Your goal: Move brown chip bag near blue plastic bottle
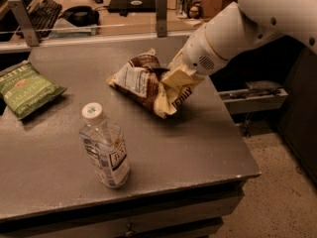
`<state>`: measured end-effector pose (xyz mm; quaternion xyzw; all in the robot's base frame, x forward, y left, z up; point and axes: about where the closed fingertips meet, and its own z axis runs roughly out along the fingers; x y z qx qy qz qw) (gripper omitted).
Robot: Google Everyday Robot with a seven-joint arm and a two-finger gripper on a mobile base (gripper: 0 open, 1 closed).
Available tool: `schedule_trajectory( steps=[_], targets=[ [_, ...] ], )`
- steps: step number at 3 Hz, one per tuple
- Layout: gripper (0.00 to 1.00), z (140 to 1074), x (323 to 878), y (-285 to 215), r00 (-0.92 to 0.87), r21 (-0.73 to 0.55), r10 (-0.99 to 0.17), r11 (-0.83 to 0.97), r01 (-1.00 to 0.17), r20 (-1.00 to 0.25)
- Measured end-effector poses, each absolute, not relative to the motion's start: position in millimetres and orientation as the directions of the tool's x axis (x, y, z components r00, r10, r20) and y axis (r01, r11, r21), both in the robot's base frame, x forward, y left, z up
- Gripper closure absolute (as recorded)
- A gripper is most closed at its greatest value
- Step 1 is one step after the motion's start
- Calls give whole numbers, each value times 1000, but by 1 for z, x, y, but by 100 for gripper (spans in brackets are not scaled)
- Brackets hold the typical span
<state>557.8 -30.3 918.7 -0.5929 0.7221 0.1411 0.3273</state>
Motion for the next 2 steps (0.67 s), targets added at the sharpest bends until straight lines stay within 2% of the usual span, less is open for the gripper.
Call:
schedule_trajectory(
  steps=[1, 2],
  targets=[
    [100, 913, 499, -35, -52, -125, -772, 169, -978, -634],
    [100, 907, 471, -36, -46, -86, -774, 128, -988, -632]
  ],
)
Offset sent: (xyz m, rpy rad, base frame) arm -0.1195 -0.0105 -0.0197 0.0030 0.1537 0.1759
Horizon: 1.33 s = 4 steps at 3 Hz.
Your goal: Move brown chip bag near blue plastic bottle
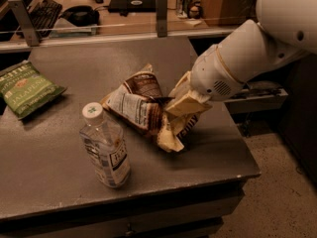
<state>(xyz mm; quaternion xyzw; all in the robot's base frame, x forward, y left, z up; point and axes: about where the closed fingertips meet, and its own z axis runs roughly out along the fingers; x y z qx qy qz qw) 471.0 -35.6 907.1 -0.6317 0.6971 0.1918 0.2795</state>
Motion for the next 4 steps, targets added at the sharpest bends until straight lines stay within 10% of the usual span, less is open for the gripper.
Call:
schedule_trajectory(
  steps=[4],
  targets=[
    [13, 905, 431, -31, -60, -5, -772, 82, -997, -633]
  ],
)
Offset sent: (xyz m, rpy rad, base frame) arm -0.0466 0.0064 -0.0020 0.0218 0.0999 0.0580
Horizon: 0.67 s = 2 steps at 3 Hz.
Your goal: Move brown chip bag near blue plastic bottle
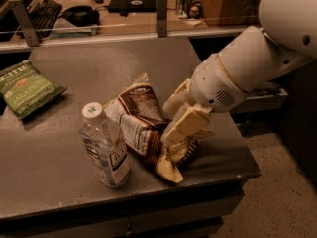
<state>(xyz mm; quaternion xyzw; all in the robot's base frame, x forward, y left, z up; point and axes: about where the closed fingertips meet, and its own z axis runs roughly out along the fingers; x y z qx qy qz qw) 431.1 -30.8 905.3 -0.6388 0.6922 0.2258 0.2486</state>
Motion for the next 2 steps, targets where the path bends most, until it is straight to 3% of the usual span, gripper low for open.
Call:
schedule_trajectory(
  steps=[1, 2],
  targets=[
    [0, 907, 448, -48, -76, -28, -776, 120, -992, -626],
    [0, 912, 484, -103, -92, -71, -776, 173, -982, -624]
  ],
)
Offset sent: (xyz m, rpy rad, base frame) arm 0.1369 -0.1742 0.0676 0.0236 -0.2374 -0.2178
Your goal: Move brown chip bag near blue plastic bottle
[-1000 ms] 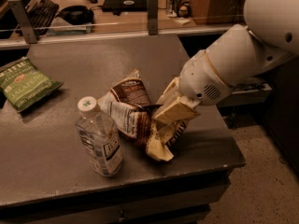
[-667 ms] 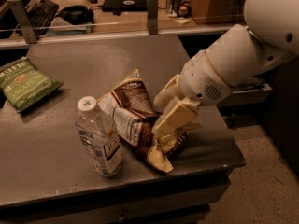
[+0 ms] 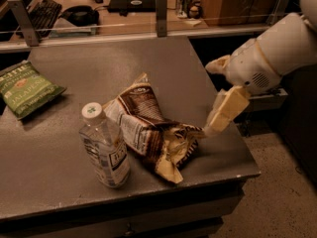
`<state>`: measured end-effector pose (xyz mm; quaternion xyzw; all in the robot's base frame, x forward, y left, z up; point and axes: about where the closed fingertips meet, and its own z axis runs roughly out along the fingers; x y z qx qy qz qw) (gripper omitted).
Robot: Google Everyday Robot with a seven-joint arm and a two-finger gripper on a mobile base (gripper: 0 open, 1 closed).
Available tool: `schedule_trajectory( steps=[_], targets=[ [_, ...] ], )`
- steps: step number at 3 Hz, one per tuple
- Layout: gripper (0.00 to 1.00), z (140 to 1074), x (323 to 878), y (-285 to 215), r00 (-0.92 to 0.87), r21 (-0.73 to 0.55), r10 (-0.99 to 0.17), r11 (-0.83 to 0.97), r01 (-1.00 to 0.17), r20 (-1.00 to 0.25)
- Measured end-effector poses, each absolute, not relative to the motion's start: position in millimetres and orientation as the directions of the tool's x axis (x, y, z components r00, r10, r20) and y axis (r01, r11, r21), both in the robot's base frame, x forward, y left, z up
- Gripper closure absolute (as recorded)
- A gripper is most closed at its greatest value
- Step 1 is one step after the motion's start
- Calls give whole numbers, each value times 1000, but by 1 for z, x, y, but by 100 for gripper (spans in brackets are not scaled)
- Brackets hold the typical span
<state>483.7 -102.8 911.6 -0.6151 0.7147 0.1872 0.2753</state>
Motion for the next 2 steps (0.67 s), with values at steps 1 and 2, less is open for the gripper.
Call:
schedule_trajectory(
  steps=[1, 2],
  targets=[
    [0, 917, 523, -165, -103, -87, -751, 210, -974, -653],
    [0, 932, 542, -188, -101, -126, -740, 245, -961, -665]
  ],
)
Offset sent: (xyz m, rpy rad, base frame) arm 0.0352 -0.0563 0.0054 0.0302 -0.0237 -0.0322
